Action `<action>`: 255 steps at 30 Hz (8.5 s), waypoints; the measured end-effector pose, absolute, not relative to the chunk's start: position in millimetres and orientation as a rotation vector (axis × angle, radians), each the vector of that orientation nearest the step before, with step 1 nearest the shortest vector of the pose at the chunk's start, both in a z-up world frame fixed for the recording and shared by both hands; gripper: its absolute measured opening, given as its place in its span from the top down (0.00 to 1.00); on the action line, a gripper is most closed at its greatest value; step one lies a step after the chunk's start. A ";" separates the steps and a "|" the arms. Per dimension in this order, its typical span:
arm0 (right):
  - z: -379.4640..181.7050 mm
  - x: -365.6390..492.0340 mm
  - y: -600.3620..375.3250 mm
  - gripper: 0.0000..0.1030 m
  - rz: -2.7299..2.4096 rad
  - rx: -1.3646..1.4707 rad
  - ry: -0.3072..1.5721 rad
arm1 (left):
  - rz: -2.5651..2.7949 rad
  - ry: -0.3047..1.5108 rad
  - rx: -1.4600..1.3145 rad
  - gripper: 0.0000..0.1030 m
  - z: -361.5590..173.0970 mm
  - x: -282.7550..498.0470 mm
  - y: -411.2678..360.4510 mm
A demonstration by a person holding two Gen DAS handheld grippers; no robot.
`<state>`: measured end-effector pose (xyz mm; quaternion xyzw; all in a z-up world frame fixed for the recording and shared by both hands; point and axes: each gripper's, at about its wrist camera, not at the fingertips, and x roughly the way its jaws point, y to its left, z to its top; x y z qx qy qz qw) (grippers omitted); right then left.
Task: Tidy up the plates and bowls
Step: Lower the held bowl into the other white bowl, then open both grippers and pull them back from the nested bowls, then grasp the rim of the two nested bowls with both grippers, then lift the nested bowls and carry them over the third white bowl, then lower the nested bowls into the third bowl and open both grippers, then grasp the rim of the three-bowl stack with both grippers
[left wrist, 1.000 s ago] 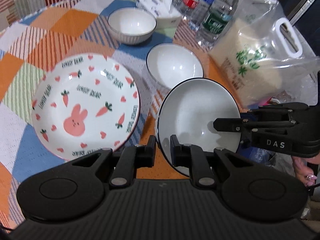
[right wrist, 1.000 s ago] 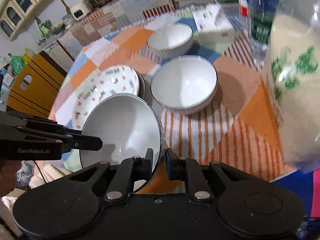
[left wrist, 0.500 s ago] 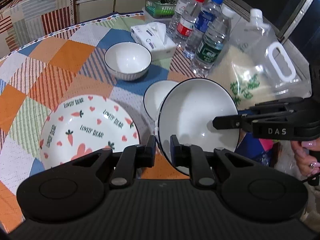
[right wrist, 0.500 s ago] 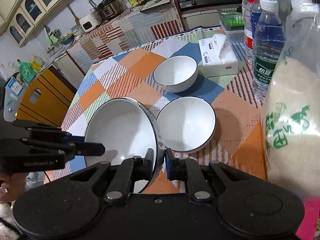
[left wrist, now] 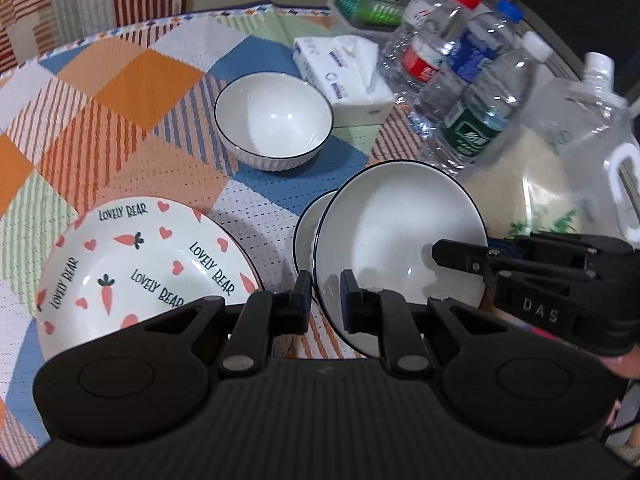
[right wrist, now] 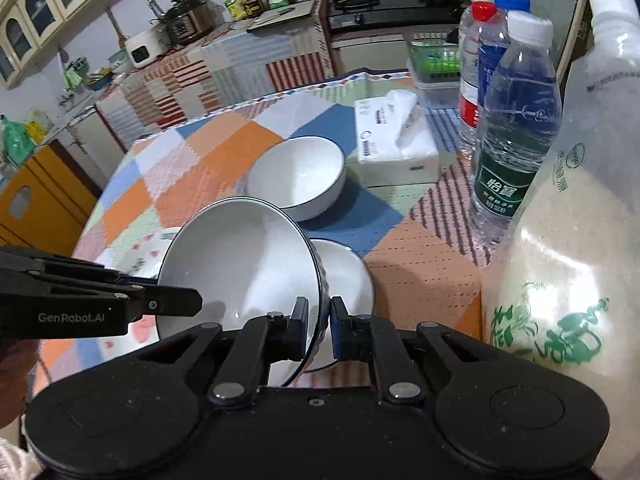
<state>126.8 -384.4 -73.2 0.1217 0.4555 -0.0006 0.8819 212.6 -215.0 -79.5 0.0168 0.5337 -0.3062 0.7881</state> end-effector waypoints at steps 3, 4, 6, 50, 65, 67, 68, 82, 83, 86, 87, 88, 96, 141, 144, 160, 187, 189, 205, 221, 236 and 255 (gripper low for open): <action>-83.0 132.3 -383.7 0.85 -0.013 0.217 0.946 | -0.640 1.157 0.071 0.87 -84.8 212.9 -223.7; -85.9 133.7 -382.9 0.85 -0.017 0.201 0.946 | -0.638 1.159 0.078 0.87 -85.6 212.9 -226.1; -90.4 135.5 -380.6 0.85 -0.026 0.156 0.942 | -0.637 1.175 0.076 0.87 -88.5 214.9 -229.4; -55.3 145.7 -388.1 0.82 0.127 0.123 0.960 | -0.602 1.086 0.011 0.84 -50.7 229.0 -205.4; -28.7 214.1 -400.8 0.64 0.167 0.350 1.017 | -0.586 1.001 -0.043 0.73 -51.5 273.0 -187.6; -35.9 226.4 -405.3 0.64 0.154 0.398 1.033 | -0.573 0.994 -0.049 0.63 -57.8 281.3 -187.8; -40.1 232.1 -407.4 0.63 0.140 0.422 1.041 | -0.568 0.994 -0.049 0.63 -61.0 284.7 -188.4; -120.6 296.9 -425.8 0.61 -0.037 0.599 1.117 | -0.473 1.064 -0.091 0.58 -112.7 338.1 -209.0; -124.3 300.1 -425.1 0.61 -0.037 0.592 1.107 | -0.459 1.068 -0.098 0.58 -117.5 340.8 -210.8; -132.7 308.5 -422.3 0.61 -0.060 0.543 1.085 | -0.430 1.090 -0.118 0.58 -130.8 346.5 -215.7; -135.5 310.7 -422.1 0.62 -0.063 0.534 1.084 | -0.426 1.095 -0.124 0.58 -134.3 347.5 -217.3; -138.0 312.5 -422.0 0.62 -0.066 0.525 1.083 | -0.426 1.096 -0.127 0.58 -137.3 348.4 -218.9; -151.7 316.4 -429.7 0.89 -0.074 0.526 1.047 | -0.427 1.107 -0.199 0.65 -153.3 348.7 -226.3; -49.5 177.6 -405.0 0.89 0.047 0.451 0.823 | -0.504 1.169 -0.411 0.88 -56.7 233.5 -173.6; -50.7 168.0 -407.0 0.89 0.044 0.449 0.834 | -0.513 1.191 -0.424 0.88 -62.8 224.8 -175.1; -82.4 138.2 -395.8 0.89 -0.022 0.340 0.834 | -0.518 1.274 -0.339 0.88 -103.4 215.4 -192.4; -91.5 140.2 -349.0 0.87 -0.119 -0.066 0.857 | -0.441 1.331 -0.160 0.88 -118.5 220.8 -227.5; -89.5 138.4 -342.9 0.87 -0.130 -0.121 0.845 | -0.446 1.338 -0.165 0.88 -119.9 220.5 -227.6; -94.5 130.5 -356.0 0.84 -0.085 -0.113 0.827 | -0.497 1.269 -0.111 0.87 -108.2 210.0 -227.4; -60.9 60.8 -369.5 0.66 0.065 -0.047 0.742 | -0.661 0.994 0.060 0.78 -52.8 171.7 -203.5; -107.4 42.8 -347.0 0.28 0.168 -0.087 0.741 | -0.723 0.999 0.006 0.56 -85.5 158.7 -188.2; -184.1 93.0 -337.8 0.26 0.102 -0.106 0.734 | -0.742 1.119 0.017 0.51 -131.9 239.5 -235.3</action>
